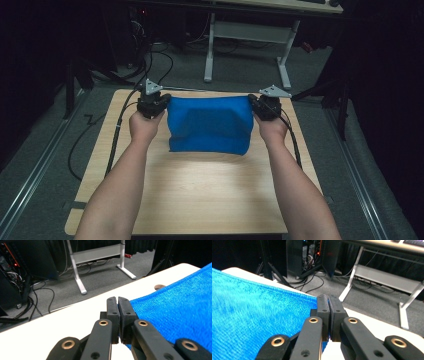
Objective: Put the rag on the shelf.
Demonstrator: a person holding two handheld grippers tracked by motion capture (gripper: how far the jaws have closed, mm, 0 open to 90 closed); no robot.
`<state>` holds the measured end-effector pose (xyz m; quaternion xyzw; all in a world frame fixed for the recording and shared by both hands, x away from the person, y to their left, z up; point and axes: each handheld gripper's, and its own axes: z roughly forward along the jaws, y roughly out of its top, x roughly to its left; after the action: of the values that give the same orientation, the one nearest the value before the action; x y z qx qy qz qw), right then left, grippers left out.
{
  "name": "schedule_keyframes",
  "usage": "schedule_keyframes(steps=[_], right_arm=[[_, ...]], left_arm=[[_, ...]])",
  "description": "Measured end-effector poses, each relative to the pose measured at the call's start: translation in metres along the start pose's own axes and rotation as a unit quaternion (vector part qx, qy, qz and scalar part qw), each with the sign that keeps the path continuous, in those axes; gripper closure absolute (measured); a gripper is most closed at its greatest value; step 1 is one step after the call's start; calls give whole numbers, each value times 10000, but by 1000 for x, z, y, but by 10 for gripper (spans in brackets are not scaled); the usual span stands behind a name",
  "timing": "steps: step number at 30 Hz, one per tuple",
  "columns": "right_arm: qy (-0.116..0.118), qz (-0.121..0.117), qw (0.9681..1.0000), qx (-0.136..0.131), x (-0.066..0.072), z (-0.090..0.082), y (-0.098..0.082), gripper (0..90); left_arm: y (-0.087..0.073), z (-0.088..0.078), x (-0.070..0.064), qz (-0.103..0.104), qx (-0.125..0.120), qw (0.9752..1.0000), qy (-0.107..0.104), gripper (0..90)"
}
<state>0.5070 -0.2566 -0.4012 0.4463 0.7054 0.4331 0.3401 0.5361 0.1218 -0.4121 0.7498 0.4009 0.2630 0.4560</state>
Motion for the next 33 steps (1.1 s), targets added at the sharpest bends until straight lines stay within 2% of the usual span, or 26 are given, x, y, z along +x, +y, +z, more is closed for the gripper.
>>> schedule_keyframes(steps=[6,9,14,18,24,28,33], right_arm=[[101,31,9997,205,1,4,-21,890],[131,18,9997,208,1,5,-26,890],[240,74,9994,240,4,6,-38,890],[289,99,9990,323,7,10,-46,890],[368,107,9986,363,15,14,-57,890],[387,196,9982,424,14,16,-65,889],[404,223,9978,479,13,17,-71,889]], left_arm=[[-17,6,-3,-59,190,9998,-93,884],[-22,7,-4,-45,240,9996,-142,884],[-36,8,-6,-143,307,9991,-255,884],[-47,11,-8,-175,446,9983,-345,883],[-61,14,-10,-231,490,9975,-456,883],[-71,15,-12,-309,517,9968,-518,882],[-83,15,-17,-307,537,9963,-589,883]])
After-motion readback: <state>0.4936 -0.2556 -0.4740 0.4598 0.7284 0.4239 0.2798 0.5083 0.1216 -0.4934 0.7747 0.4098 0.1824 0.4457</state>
